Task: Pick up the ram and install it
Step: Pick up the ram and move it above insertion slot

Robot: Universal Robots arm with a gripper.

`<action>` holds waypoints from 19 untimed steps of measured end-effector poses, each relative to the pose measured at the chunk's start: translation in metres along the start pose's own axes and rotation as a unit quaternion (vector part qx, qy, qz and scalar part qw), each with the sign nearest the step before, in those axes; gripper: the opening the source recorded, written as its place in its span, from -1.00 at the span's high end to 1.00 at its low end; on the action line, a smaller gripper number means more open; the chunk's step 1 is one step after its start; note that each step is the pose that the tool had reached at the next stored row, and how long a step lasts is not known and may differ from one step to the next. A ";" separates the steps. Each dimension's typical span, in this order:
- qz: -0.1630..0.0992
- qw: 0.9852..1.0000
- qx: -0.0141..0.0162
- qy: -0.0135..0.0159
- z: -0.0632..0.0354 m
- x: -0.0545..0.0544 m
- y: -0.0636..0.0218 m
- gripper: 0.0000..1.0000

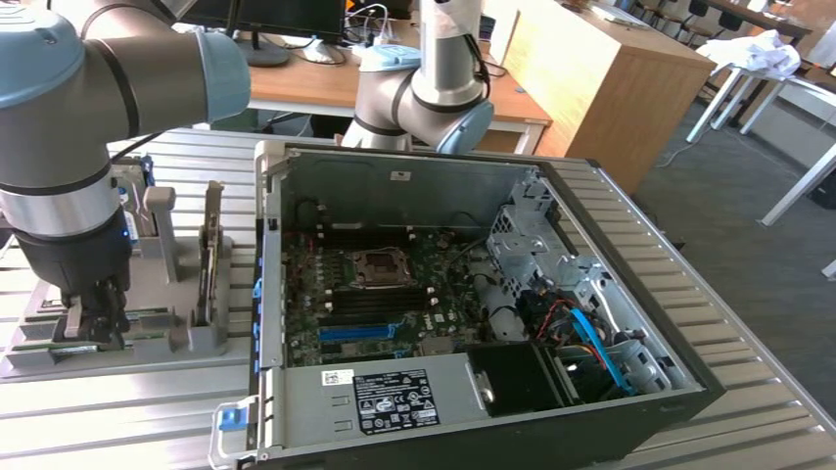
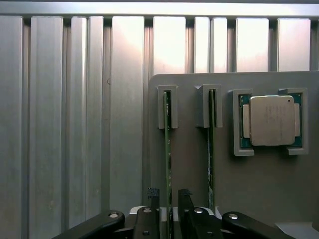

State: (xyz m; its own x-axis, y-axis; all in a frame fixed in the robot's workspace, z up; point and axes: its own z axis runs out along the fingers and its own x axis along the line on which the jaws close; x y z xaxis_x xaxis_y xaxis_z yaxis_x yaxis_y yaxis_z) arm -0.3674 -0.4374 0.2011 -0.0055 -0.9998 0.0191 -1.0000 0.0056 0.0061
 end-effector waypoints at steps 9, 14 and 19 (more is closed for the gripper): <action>0.000 1.000 0.000 0.000 0.0019 0.000 0.0000 0.42; 0.000 1.000 0.000 0.000 0.0019 0.000 0.0000 0.42; 0.000 1.000 0.000 0.000 0.0019 0.000 0.0000 0.58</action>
State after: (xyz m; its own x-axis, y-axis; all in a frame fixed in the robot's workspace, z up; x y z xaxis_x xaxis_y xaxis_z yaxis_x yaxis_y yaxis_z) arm -0.3674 -0.4374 0.1992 -0.0054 -0.9998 0.0191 -1.0000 0.0055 0.0062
